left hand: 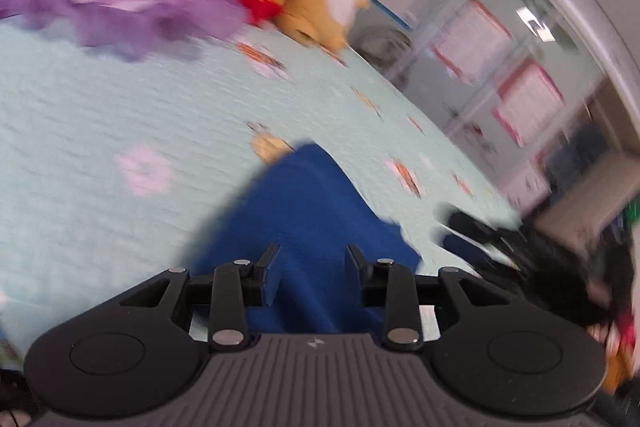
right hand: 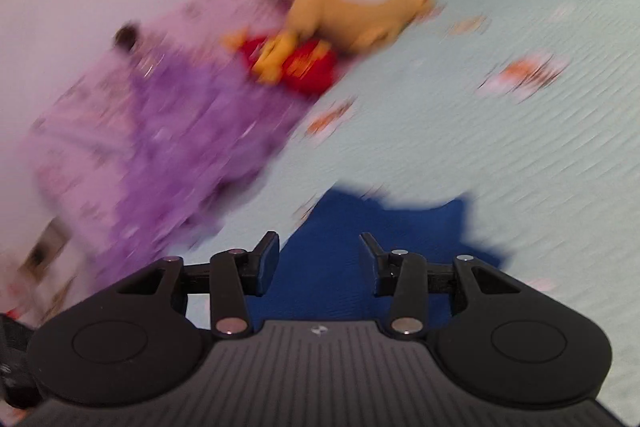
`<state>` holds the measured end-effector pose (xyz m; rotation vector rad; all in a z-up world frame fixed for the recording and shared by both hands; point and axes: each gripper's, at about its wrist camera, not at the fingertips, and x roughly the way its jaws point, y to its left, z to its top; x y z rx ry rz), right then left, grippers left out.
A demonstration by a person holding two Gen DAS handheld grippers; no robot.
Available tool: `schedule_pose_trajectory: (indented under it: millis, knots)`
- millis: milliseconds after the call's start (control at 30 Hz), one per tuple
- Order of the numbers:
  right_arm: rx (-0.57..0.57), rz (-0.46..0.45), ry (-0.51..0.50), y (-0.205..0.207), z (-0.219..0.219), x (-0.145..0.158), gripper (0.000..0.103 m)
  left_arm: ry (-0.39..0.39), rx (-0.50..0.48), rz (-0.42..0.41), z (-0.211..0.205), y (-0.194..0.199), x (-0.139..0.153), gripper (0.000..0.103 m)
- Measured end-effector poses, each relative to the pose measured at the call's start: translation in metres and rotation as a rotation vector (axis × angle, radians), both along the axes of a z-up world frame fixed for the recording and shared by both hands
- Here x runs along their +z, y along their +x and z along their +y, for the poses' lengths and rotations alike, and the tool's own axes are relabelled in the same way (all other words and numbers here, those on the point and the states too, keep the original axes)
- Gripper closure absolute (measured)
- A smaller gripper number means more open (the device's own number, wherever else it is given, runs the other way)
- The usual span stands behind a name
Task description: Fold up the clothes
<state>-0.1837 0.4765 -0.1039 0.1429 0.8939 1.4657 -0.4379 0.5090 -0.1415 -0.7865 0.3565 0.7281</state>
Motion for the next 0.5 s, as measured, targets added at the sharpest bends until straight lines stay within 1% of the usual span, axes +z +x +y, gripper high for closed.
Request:
schedule_pose_trajectory:
  millis: [33, 67, 100, 133, 167, 200, 233, 267, 300, 333, 367, 433, 500]
  knots:
    - [0.006, 0.008, -0.058, 0.002, 0.01, -0.011, 0.059, 0.006, -0.021, 0.031, -0.003, 0.013, -0.004, 0.068]
    - [0.013, 0.016, -0.116, 0.004, 0.021, -0.023, 0.059, -0.007, -0.029, 0.068, -0.003, 0.022, -0.013, 0.068]
    - [-0.011, 0.012, -0.171, 0.013, 0.029, -0.034, 0.06, -0.023, -0.036, 0.106, -0.001, 0.031, -0.023, 0.068]
    - [-0.048, 0.012, -0.206, 0.025, 0.031, -0.045, 0.074, -0.024, -0.031, 0.128, -0.003, 0.032, -0.028, 0.07]
    - [-0.092, 0.017, -0.209, 0.034, 0.025, -0.044, 0.096, -0.024, -0.024, 0.148, -0.005, 0.033, -0.032, 0.073]
    - [-0.136, 0.022, -0.211, 0.044, 0.018, -0.043, 0.103, -0.018, -0.021, 0.146, -0.009, 0.032, -0.029, 0.073]
    - [-0.18, 0.027, -0.213, 0.053, 0.012, -0.042, 0.098, -0.012, -0.019, 0.141, -0.014, 0.03, -0.025, 0.073]
    - [-0.17, -0.029, -0.182, 0.047, 0.001, -0.03, 0.085, -0.005, -0.017, 0.135, -0.018, 0.029, -0.021, 0.072]
    - [-0.159, -0.085, -0.151, 0.04, -0.01, -0.018, 0.079, 0.008, -0.012, 0.137, -0.024, 0.031, -0.015, 0.07]
    - [-0.149, -0.145, -0.143, 0.03, -0.016, -0.007, 0.063, 0.028, -0.011, 0.14, -0.03, 0.035, -0.011, 0.068]
    - [-0.139, -0.205, -0.135, 0.019, -0.022, 0.003, 0.05, 0.049, -0.019, 0.152, -0.04, 0.041, -0.006, 0.066]
    - [-0.118, -0.324, -0.119, -0.002, -0.035, 0.023, 0.048, 0.092, -0.043, 0.185, -0.059, 0.056, 0.003, 0.065]
    - [-0.101, -0.376, -0.125, -0.015, -0.038, 0.039, 0.047, 0.141, -0.058, 0.225, -0.078, 0.062, 0.013, 0.06]
